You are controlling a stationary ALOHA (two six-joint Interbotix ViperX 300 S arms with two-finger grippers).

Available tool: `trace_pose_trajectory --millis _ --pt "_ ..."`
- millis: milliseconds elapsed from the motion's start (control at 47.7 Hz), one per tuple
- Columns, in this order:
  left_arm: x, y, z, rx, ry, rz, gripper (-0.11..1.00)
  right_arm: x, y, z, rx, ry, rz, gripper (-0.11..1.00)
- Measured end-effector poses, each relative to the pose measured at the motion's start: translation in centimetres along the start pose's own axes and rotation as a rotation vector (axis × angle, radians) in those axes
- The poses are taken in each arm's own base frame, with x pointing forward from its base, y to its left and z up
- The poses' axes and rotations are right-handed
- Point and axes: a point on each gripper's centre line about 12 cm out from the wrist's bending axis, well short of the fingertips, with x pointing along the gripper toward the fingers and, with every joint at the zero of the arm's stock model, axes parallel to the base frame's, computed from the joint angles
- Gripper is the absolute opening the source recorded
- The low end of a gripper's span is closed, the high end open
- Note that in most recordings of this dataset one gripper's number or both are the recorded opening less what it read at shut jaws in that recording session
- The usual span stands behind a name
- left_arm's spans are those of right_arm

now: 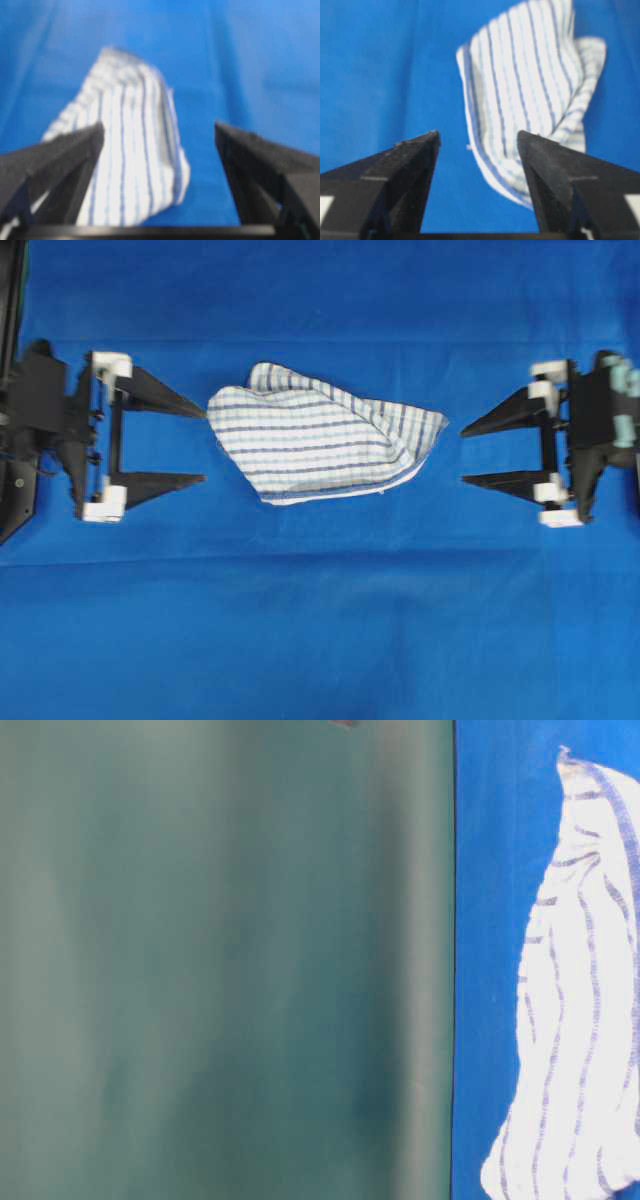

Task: Lift the towel with both arms.
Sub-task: 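Open both grippers and move them inward toward the towel's left and right edges, then close both grippers on opposite edges of the striped towel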

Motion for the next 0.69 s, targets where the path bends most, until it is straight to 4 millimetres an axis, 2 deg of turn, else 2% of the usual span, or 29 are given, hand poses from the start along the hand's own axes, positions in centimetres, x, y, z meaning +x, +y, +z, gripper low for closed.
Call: trace_pose_trajectory --millis 189,398,692 --pt "2.6 -0.1 -3.2 -0.001 0.140 -0.001 0.90 3.5 -0.1 -1.9 0.019 0.158 -0.005 0.65" --pt "5.2 -0.1 -5.9 0.000 0.256 -0.002 0.90 6.9 -0.7 -3.9 0.052 0.286 -0.026 0.65" --pt "7.8 0.4 -9.8 -0.005 0.393 0.012 0.90 9.6 -2.8 -6.5 0.093 0.389 -0.083 0.65"
